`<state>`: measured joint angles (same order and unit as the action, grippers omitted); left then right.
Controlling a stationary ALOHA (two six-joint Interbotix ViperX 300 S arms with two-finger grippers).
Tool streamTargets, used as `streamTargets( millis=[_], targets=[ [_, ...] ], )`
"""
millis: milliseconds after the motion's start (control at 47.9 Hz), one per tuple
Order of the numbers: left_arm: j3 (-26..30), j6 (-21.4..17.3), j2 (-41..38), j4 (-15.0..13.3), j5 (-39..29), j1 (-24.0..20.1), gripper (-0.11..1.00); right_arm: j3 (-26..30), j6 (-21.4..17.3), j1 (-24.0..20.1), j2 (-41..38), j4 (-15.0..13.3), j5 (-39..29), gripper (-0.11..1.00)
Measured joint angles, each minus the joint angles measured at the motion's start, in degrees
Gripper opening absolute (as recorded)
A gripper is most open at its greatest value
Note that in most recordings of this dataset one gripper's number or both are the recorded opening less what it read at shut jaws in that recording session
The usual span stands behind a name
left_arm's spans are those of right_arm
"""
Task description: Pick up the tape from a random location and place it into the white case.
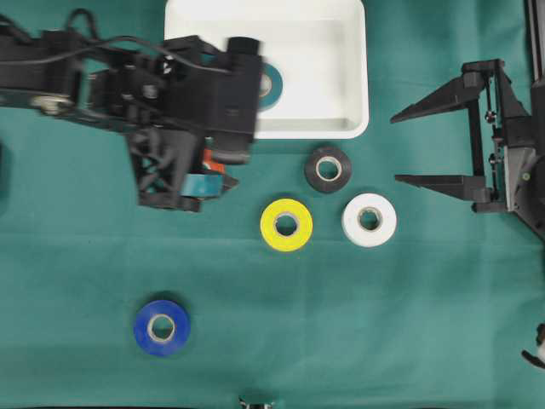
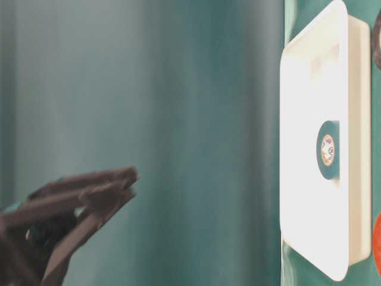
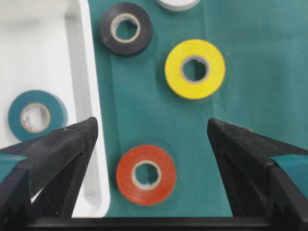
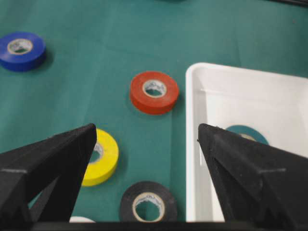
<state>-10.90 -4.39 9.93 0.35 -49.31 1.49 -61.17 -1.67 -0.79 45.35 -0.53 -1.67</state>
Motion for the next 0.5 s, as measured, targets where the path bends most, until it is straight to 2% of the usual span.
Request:
streamTargets(
  millis=[501],
  targets=[
    [-23.0,0.1,25.2,-0.1,17.2,-2.5,0.99,0.4,0.0,0.1,0.9,0.0,-0.8,0.92]
  ],
)
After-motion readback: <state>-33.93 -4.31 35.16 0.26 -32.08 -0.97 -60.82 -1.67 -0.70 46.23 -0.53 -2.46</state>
